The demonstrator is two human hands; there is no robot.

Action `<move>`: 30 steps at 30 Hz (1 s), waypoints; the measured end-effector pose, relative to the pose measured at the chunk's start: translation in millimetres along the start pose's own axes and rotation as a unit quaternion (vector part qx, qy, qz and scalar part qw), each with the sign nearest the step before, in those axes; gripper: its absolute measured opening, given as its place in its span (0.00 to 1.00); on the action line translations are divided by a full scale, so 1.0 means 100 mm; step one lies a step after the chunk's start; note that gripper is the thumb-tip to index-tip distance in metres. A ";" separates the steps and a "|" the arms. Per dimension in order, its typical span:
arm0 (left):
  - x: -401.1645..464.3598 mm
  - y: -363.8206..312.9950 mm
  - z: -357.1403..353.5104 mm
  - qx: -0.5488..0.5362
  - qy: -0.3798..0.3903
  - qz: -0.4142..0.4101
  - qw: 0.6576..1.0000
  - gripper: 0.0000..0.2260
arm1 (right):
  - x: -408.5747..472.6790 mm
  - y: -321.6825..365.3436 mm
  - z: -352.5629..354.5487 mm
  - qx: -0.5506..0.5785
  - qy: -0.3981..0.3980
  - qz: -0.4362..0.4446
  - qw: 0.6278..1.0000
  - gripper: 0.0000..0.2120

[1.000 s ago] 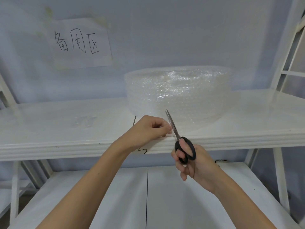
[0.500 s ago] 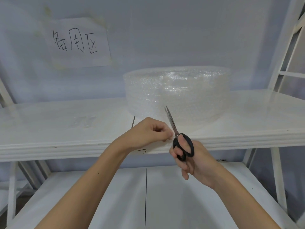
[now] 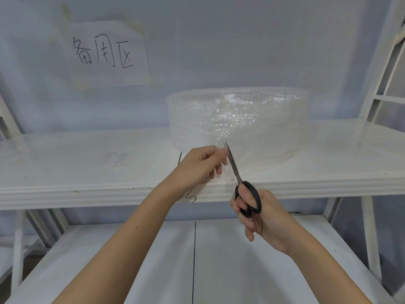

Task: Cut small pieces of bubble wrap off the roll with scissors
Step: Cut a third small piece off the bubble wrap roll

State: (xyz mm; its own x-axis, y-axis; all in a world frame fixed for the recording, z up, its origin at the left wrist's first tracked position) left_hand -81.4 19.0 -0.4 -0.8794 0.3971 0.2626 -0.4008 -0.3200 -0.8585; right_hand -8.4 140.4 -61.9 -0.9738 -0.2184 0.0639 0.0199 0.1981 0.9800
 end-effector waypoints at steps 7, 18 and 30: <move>0.00 -0.02 -0.02 -0.003 -0.007 -0.017 1.000 0.15 | -0.01 -0.07 0.02 -0.001 -0.007 -0.015 1.000 0.22; -0.01 0.00 0.00 -0.039 -0.005 -0.013 0.999 0.18 | -0.06 -0.16 0.00 -0.013 0.024 -0.023 0.999 0.18; -0.06 -0.04 -0.03 -0.017 0.028 -0.041 0.999 0.17 | 0.06 0.02 -0.04 -0.024 0.003 -0.018 1.000 0.20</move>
State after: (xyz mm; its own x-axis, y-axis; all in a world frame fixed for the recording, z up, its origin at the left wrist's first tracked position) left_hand -73.6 20.1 0.5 -0.8282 0.4682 0.3081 -0.4609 -0.2561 -0.8497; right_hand -13.7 135.7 -58.7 -0.9725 -0.2311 0.0293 -0.0043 0.1433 0.9897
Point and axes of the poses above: each hand's wrist, its own x-axis towards the middle knuckle, its own z-axis out of the back of the hand, y = z × x, the point moved 6 cm from there along x, towards the middle knuckle, and after that the axes turned 3 degrees about x, right-handed, at the moved point
